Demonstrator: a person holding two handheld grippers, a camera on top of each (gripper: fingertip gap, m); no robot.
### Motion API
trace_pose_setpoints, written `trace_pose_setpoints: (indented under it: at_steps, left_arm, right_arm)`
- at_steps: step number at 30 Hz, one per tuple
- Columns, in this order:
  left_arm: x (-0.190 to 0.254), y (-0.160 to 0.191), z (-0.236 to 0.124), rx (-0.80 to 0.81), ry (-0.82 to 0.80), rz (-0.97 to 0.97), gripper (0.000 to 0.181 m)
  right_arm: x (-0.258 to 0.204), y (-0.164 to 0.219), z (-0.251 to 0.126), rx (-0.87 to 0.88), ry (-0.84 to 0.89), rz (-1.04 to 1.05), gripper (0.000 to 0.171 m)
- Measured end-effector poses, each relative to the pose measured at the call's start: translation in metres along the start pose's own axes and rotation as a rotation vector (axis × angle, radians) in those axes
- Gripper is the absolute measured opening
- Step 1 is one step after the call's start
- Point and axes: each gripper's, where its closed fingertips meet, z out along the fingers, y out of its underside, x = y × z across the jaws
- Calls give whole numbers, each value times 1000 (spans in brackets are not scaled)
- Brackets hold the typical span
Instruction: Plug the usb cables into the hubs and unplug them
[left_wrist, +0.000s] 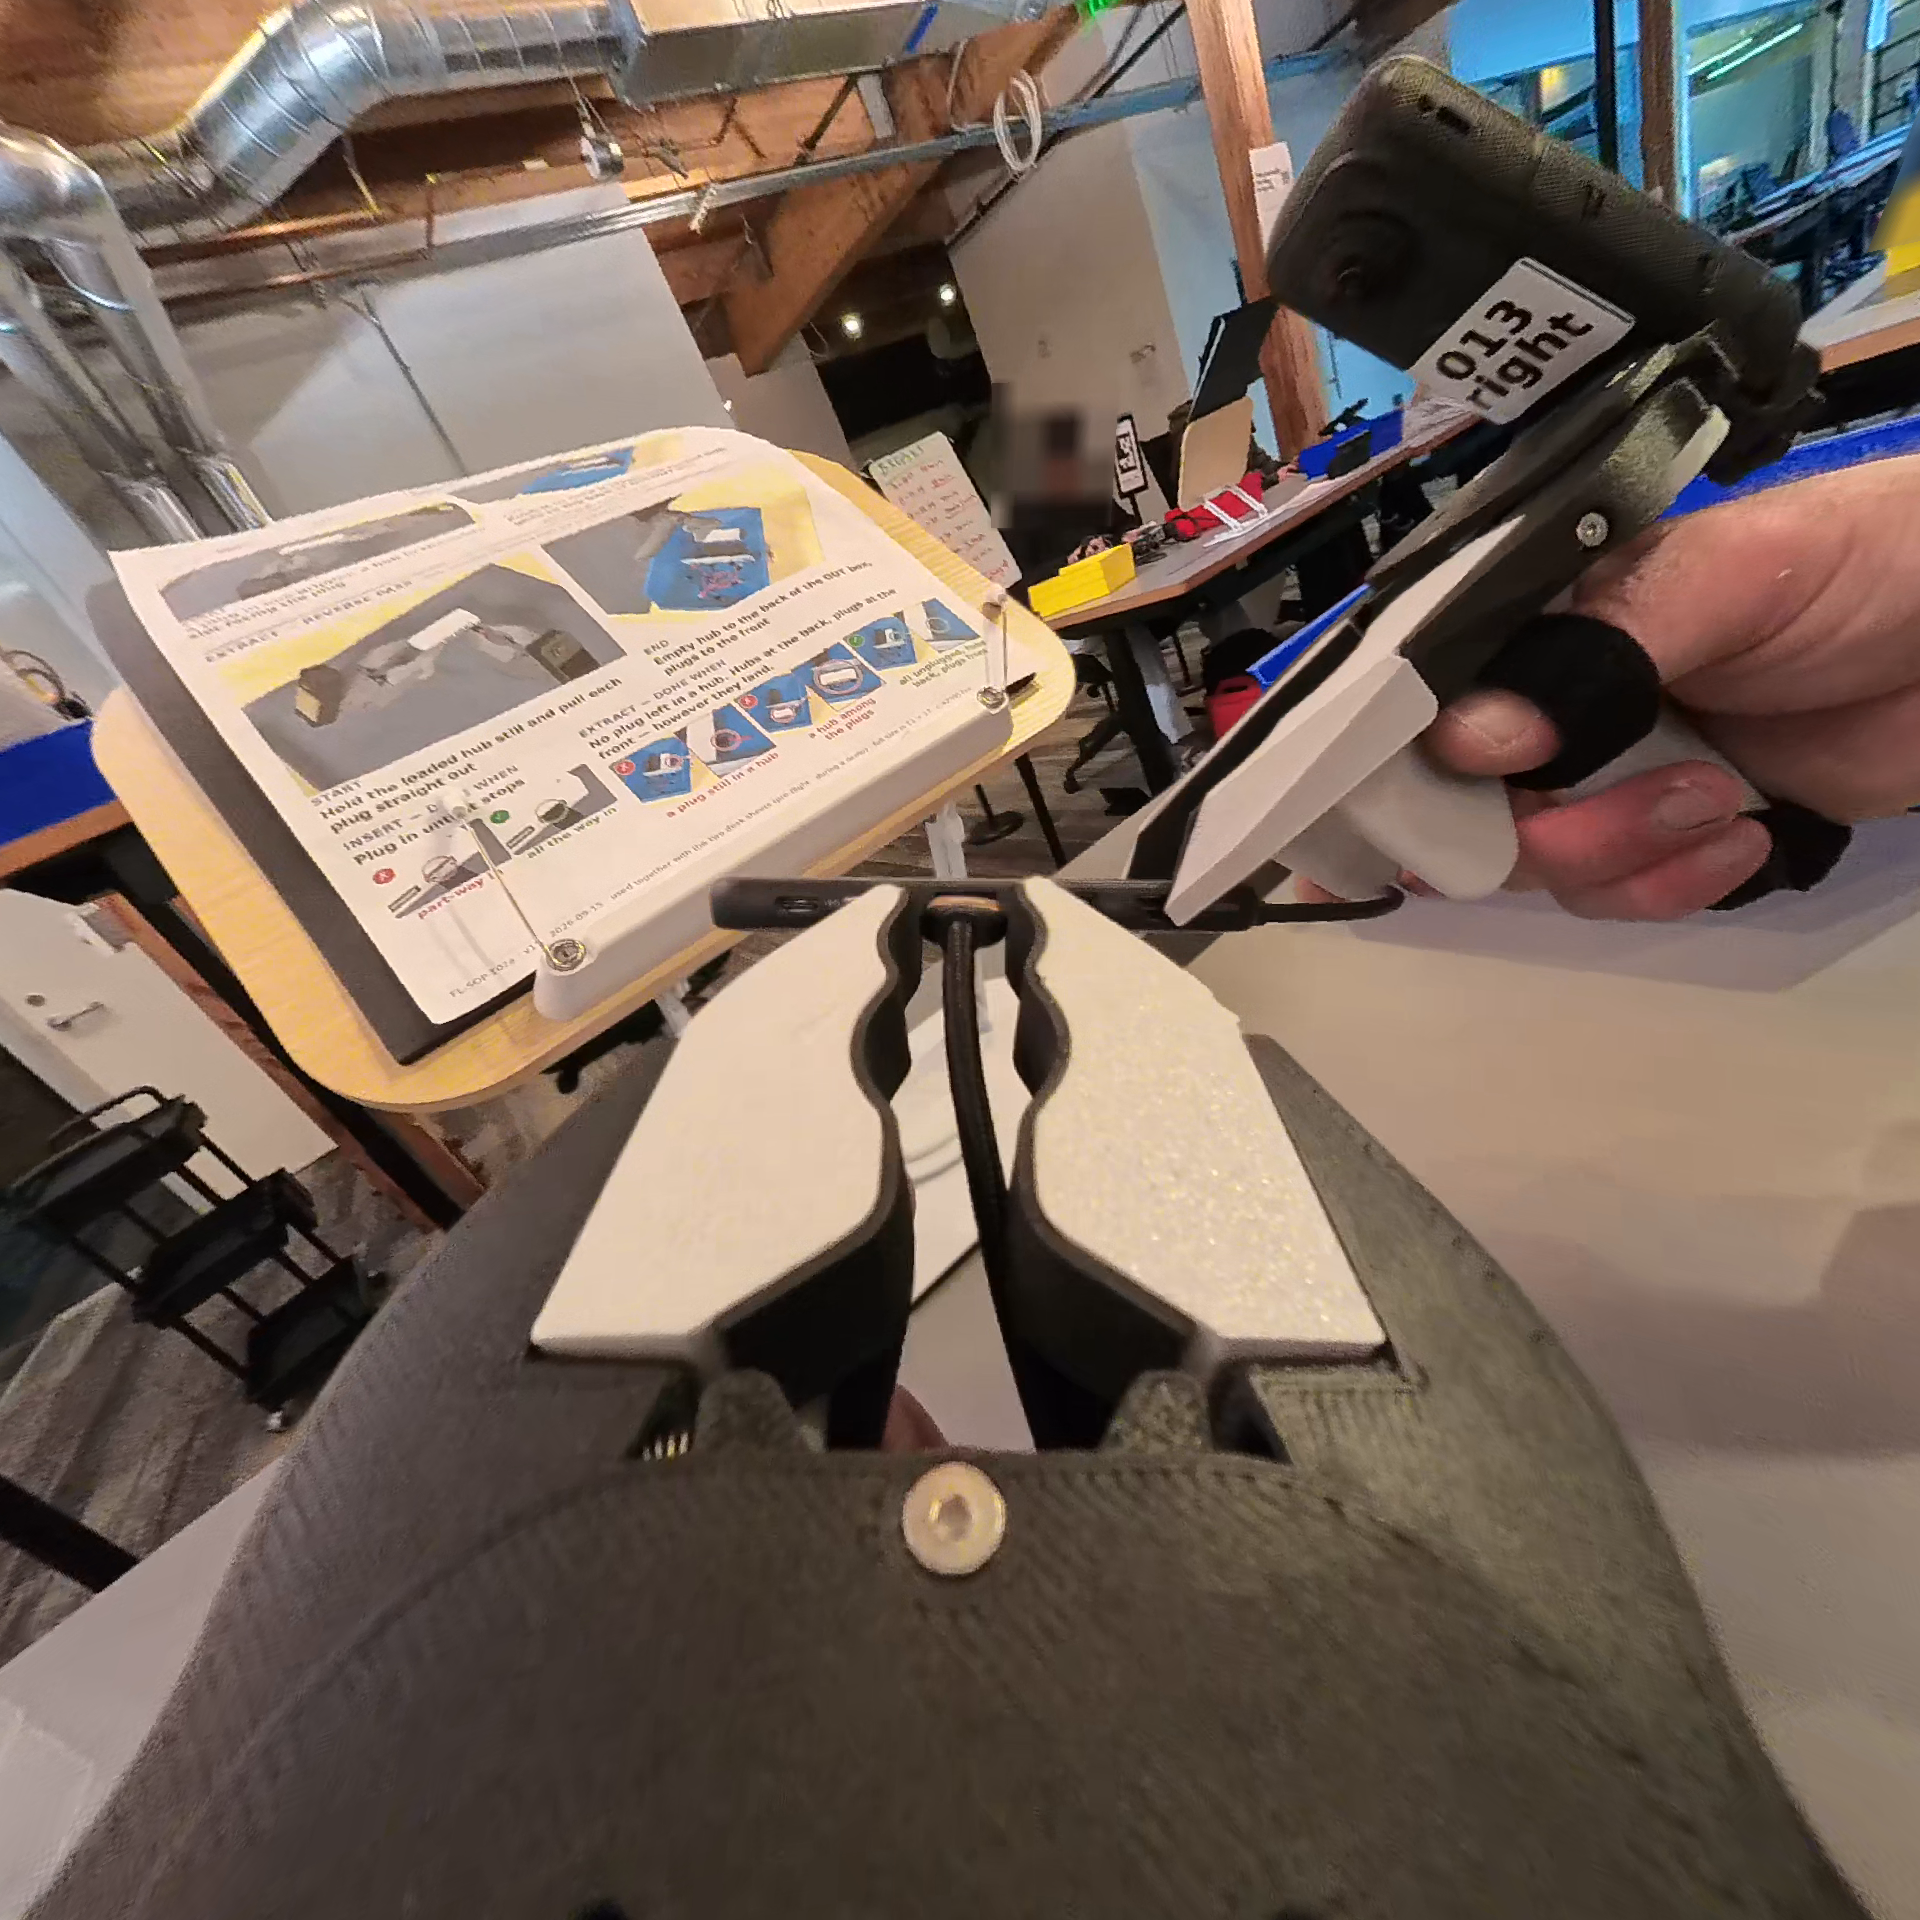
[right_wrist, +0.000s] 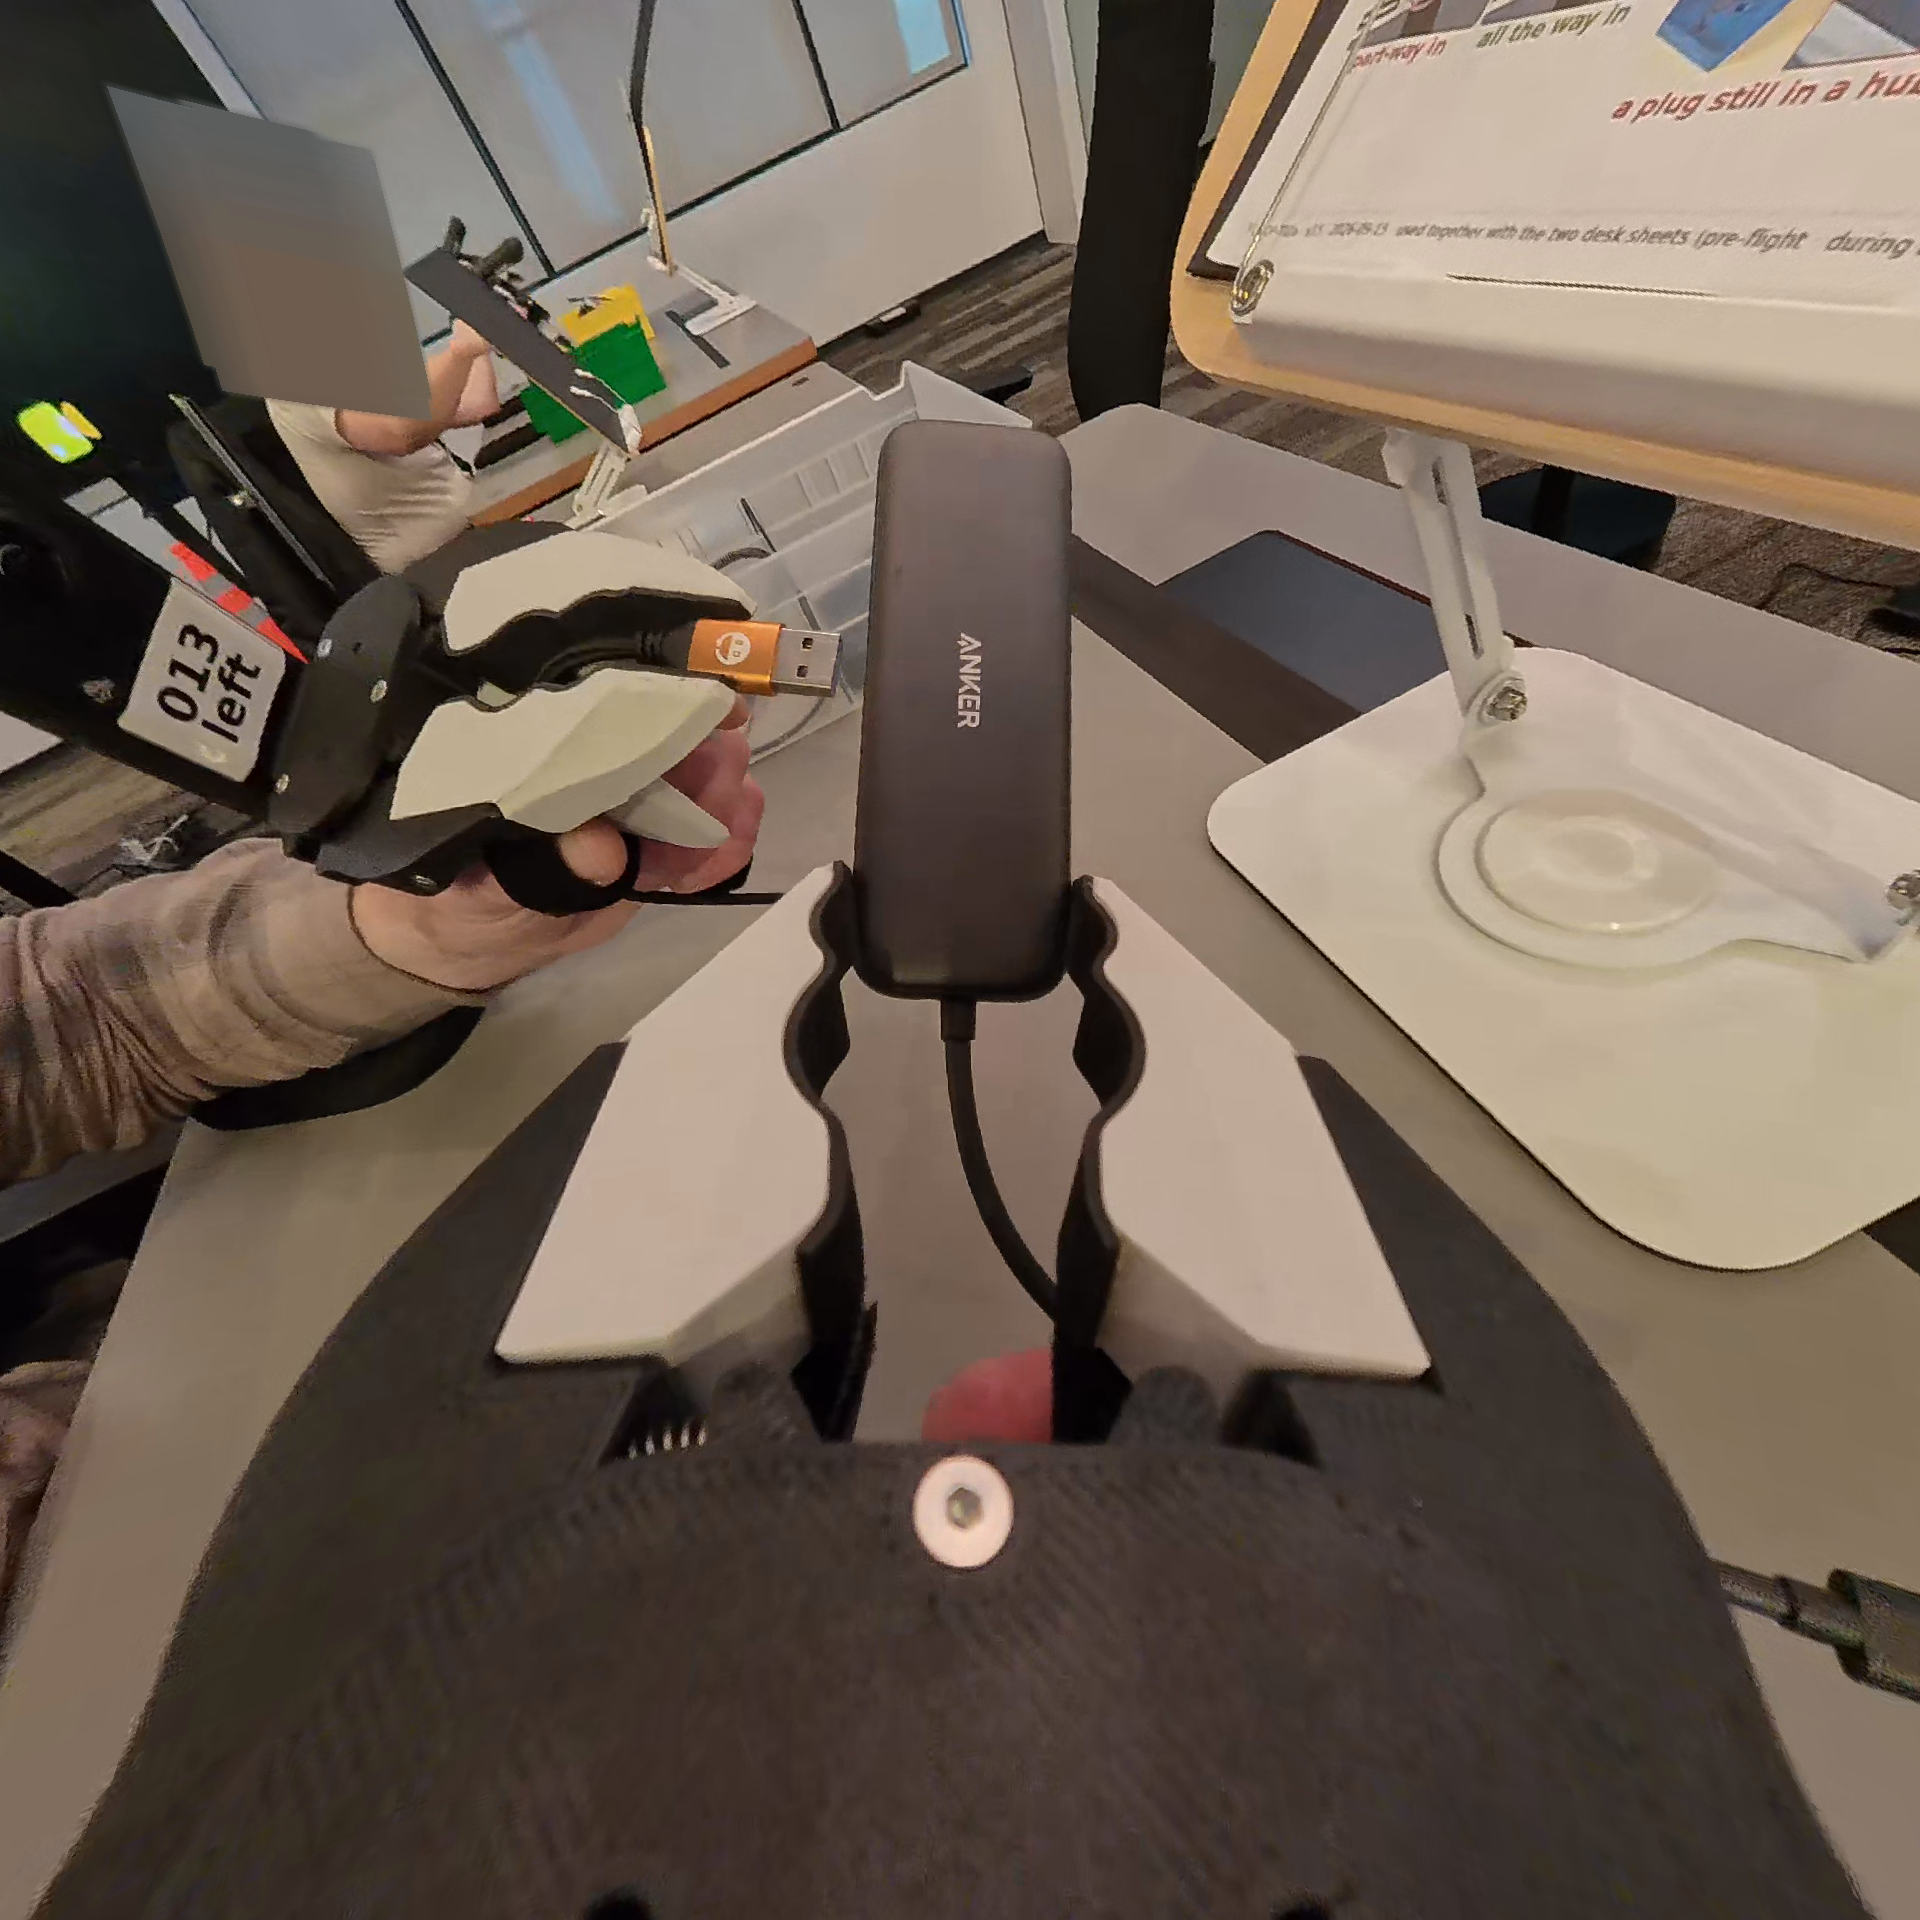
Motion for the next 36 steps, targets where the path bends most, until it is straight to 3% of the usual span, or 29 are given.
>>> trace_pose_setpoints:
  at_steps: [36]
  left_arm:
    - [-10, -5, -2, 29, -67, 46, 16]
  right_arm:
    - [-15, -9, 8, 32, 22, -36, 39]
